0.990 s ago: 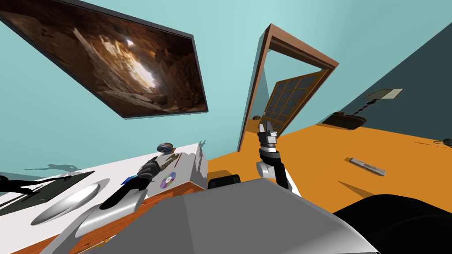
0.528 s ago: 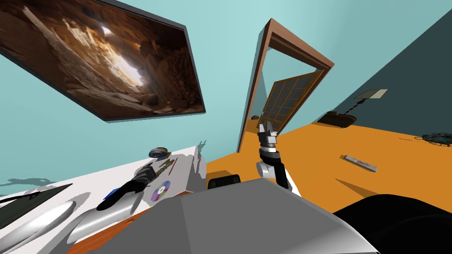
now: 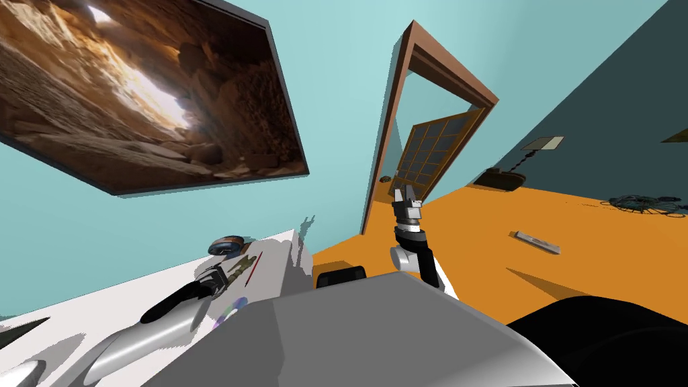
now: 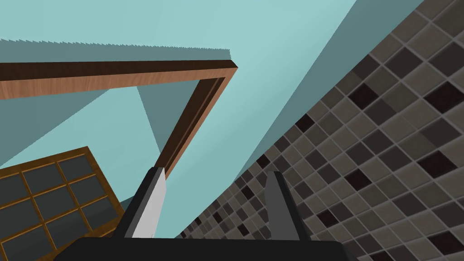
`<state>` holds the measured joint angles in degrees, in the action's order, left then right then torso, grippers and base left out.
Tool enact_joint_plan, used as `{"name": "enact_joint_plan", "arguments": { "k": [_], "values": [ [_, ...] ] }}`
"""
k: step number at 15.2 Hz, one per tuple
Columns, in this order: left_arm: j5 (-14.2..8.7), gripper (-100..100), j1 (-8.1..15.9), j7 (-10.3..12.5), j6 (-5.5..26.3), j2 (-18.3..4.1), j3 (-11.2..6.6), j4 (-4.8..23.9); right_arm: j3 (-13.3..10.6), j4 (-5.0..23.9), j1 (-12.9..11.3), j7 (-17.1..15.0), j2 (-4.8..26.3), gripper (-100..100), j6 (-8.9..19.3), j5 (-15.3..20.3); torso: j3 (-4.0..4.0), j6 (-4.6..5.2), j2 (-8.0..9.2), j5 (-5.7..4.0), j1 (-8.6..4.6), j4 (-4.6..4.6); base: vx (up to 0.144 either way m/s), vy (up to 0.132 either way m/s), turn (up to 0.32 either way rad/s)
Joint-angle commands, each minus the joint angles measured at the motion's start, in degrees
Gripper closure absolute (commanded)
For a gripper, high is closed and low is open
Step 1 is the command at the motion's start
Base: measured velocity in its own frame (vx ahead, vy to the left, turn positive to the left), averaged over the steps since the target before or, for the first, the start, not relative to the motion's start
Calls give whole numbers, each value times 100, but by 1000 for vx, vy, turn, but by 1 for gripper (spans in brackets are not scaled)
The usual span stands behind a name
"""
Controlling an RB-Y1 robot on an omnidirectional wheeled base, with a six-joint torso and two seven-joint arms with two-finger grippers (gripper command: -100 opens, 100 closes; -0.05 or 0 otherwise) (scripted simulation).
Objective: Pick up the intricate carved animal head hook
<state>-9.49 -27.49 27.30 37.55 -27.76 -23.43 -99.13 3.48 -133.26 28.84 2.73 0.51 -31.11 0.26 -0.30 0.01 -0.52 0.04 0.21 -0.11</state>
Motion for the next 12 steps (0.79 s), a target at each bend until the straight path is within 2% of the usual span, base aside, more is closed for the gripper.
{"name": "enact_joint_plan", "arguments": {
  "k": [1, 5, 7, 9, 12],
  "values": [
    [-79, -100, -43, 72, 240, -5, -64, 198, 0, 0, 0, 0, 0, 0, 0, 0, 0, 0, 0, 0, 0, 0, 159, 73, -89],
    [-158, -100, -71, 192, 691, 56, -135, 466, 0, 0, 0, 0, 0, 0, 0, 0, 0, -1, 1, 1, -4, -1, 149, 57, -80],
    [-180, -100, -83, 222, 807, 86, -142, 545, 0, 0, 0, 0, 0, 0, 0, 0, 1, 0, 3, 0, -3, 0, 121, 50, -53],
    [-219, -100, -114, 266, 980, 160, -128, 683, 0, 0, 0, 0, -1, 0, 0, 0, 10, -2, 20, -2, -18, 3, 65, 5, -15],
    [-235, -100, -132, 279, 1035, 204, -108, 742, -1, 0, -1, 0, -1, 0, 0, 0, 27, -3, 49, -5, -28, 10, 15, 0, 0]
  ]
}}
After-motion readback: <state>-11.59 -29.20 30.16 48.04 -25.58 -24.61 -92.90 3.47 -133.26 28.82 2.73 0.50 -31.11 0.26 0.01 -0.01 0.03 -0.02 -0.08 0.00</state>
